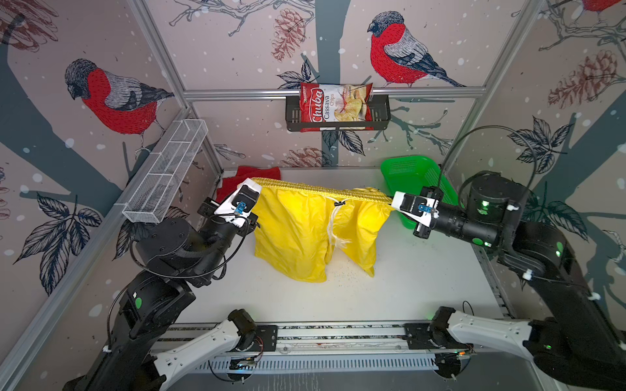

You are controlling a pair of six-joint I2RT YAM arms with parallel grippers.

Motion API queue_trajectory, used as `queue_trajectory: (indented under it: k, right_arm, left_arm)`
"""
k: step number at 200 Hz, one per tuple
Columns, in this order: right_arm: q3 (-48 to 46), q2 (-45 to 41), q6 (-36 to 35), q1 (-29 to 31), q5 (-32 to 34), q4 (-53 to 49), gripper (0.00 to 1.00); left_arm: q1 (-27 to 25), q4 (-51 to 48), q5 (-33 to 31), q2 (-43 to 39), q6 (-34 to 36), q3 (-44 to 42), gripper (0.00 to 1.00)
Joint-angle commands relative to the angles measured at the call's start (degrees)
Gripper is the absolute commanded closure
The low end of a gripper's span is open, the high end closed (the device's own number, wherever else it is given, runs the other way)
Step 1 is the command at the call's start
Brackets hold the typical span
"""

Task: Fold and stack the shorts
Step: 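Raise the waistband high with both grippers, stretching it taut between them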

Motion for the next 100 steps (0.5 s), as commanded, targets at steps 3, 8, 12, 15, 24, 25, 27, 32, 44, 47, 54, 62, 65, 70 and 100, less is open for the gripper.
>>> queue_trajectory:
  k: [3,8,12,15,24,25,27,32,44,47,54,62,65,70,100]
  right_arm:
    - [3.69,3.37,0.74,-0.4,1.27,-9.57,1.0]
    - [5.02,4.66,0.47,-0.4,0.66,-10.59,1.0]
    - [6.14,5.63,0.29,-0.43,-0.06,-11.35,1.0]
    - [6.89,6.39,0.02,-0.43,-0.74,-11.89,1.0]
    - [9.2,8.25,-0.92,-0.47,-3.22,-12.85,1.0]
    - [9.39,8.47,-1.03,-0.47,-3.53,-12.89,1.0]
    - [9.65,8.79,-1.22,-0.47,-3.98,-12.88,1.0]
    - [10.39,9.53,-1.85,-0.54,-5.2,-12.73,1.0]
    - [11.44,11.46,-3.03,-0.79,-7.53,-11.55,1.0]
    - [11.57,11.87,-3.33,-0.94,-8.21,-11.33,1.0]
    - [12.37,12.88,-3.87,-1.48,-10.19,-11.03,1.0]
    - [13.46,14.21,-4.26,-2.2,-12.84,-11.12,1.0]
    - [13.96,14.74,-4.29,-2.36,-13.67,-11.32,1.0]
    - [14.65,15.63,-4.42,-2.53,-14.86,-11.59,1.0]
    - [15.04,19.19,-3.75,-2.74,-14.34,-12.53,1.0]
  left_arm:
    - [0.63,8.34,-15.77,0.62,3.91,2.07,1.0]
    - [0.59,8.24,-15.42,0.93,3.94,3.19,1.0]
    - [0.55,8.16,-15.19,1.3,4.0,4.0,1.0]
    - [0.58,8.17,-15.06,1.5,4.05,4.58,1.0]
    - [0.55,8.18,-14.93,2.34,4.5,6.25,1.0]
    - [0.57,8.2,-14.87,2.42,4.58,6.36,1.0]
    - [0.54,8.31,-14.9,2.62,4.75,6.64,1.0]
    - [0.52,8.63,-14.98,3.11,5.31,7.04,1.0]
    - [0.52,10.06,-15.32,4.04,6.88,7.34,1.0]
    - [0.55,10.21,-15.37,4.34,7.02,7.53,1.0]
    - [0.6,10.09,-15.42,5.01,7.28,8.1,1.0]
    - [0.61,10.31,-15.5,5.73,7.5,8.67,1.0]
    - [0.57,10.52,-15.6,5.98,7.48,8.78,1.0]
    - [0.53,10.79,-15.53,6.31,7.35,8.96,1.0]
    - [0.59,12.3,-14.28,8.71,5.72,7.65,1.0]
